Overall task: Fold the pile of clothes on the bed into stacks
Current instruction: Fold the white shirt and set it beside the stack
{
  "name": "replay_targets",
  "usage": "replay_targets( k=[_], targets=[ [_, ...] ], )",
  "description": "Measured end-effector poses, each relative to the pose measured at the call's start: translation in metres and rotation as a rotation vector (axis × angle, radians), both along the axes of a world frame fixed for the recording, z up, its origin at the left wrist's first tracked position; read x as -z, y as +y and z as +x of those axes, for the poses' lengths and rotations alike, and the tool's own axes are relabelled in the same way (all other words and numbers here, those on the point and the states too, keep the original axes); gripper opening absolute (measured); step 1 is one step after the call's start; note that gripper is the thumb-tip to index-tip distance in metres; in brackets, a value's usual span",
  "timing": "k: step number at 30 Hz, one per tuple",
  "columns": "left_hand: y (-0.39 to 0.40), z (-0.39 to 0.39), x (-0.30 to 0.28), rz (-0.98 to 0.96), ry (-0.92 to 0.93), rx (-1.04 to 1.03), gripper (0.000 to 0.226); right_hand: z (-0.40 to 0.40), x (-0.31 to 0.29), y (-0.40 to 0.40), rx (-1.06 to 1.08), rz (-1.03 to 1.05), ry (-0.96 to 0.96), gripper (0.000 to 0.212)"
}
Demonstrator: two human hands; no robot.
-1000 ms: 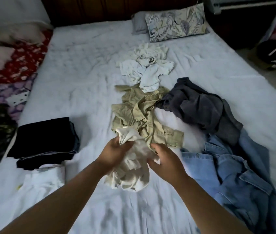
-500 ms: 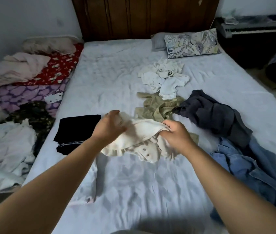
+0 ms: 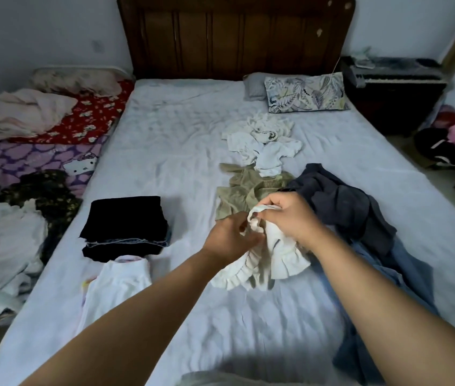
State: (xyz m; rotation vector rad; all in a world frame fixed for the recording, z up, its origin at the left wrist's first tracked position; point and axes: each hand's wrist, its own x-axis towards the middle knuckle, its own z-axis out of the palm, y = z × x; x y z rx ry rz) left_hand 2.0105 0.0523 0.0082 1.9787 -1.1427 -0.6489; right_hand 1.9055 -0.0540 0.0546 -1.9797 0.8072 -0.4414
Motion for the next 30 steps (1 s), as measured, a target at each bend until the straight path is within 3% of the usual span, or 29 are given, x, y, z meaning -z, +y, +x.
replay_targets(
  k=[7, 12, 18, 22, 25, 28, 30],
  targets=[
    [0.004, 0.007, 0.017, 0.198, -0.076, -0.007, 0.026, -0.013, -0.029, -0.018, 0.02, 0.081, -0.092, 0.009],
    [0.015, 0.038, 0.02, 0.068, 0.055, -0.142, 0.006, -0.027, -0.032, -0.031, -0.054, 0.001, 0.025, 0.012],
    [0.032, 0.073, 0.015, 0.025, -0.028, -0.163, 0.033, -0.048, -0.025, -0.048, -0.212, -0.154, 0.409, 0.02],
    [0.044, 0.075, 0.005, 0.016, 0.008, -0.133, 0.049, -0.053, -0.015, -0.053, -0.262, -0.235, 0.521, 0.032],
    [0.052, 0.079, 0.0, 0.234, -0.111, 0.029, 0.064, -0.057, 0.0, -0.058, -0.268, -0.289, 0.623, 0.037],
    [0.057, 0.082, 0.0, 0.562, -0.385, 0.268, 0.039, -0.059, 0.011, -0.062, -0.307, -0.42, 0.779, 0.034],
    [0.063, 0.084, 0.004, 0.667, -0.499, 0.394, 0.021, -0.061, 0.013, -0.064, -0.363, -0.544, 0.877, 0.031]
  ],
)
